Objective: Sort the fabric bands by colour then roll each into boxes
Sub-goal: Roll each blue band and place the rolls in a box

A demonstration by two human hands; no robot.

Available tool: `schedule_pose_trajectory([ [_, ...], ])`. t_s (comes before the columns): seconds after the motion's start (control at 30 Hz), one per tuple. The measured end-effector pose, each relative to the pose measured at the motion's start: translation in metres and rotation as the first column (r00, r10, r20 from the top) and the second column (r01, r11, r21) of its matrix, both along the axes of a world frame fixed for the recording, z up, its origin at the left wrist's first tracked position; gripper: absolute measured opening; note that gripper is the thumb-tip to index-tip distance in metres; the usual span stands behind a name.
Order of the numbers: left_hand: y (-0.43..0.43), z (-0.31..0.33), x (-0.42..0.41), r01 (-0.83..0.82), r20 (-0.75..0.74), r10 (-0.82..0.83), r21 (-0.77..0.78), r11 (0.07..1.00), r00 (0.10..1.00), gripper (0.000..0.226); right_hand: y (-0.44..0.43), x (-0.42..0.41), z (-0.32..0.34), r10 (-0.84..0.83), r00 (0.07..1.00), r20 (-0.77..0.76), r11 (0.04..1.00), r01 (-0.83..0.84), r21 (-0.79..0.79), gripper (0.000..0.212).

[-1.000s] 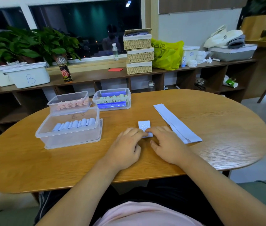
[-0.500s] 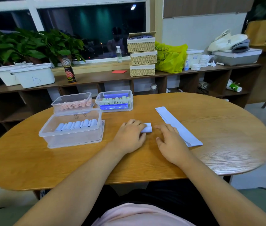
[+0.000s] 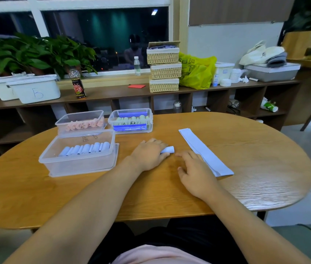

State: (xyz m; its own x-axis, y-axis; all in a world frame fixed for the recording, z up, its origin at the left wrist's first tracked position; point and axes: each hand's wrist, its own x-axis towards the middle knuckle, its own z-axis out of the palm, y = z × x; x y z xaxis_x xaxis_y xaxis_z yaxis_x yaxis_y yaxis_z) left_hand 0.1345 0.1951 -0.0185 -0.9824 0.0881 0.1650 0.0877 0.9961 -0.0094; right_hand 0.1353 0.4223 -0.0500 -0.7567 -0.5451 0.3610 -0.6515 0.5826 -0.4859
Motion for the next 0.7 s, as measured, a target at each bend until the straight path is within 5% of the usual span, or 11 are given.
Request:
schedule_pose_trajectory([
  [0.13,0.007,-0.007,0.02,0.109,-0.213,-0.108,-0.006,0.994,0.971,0.05,0.001,0.001,0.005,-0.016,0.999,0.049,0.989,0.023,-0.145,0.048],
  [0.27,0.02,-0.008,0.047,0.197,-0.301,-0.141,0.166,0.966,0.943,0.052,0.003,0.005,0.009,0.067,0.997,0.047,0.952,-0.05,-0.302,0.047],
  [0.5,0.032,-0.008,0.081,0.219,-0.343,0.04,0.682,0.698,0.938,0.04,0.005,0.011,0.012,0.091,0.995,-0.046,0.936,-0.101,-0.337,0.029],
  [0.6,0.034,-0.009,0.086,0.232,-0.356,0.081,0.749,0.621,0.931,0.026,0.004,0.014,0.012,0.088,0.994,-0.062,0.942,-0.103,-0.319,0.028],
  [0.7,0.033,-0.011,0.088,0.266,-0.384,0.046,0.714,0.648,0.922,0.023,0.003,0.019,0.016,0.119,0.984,-0.135,0.949,-0.153,-0.275,0.033],
])
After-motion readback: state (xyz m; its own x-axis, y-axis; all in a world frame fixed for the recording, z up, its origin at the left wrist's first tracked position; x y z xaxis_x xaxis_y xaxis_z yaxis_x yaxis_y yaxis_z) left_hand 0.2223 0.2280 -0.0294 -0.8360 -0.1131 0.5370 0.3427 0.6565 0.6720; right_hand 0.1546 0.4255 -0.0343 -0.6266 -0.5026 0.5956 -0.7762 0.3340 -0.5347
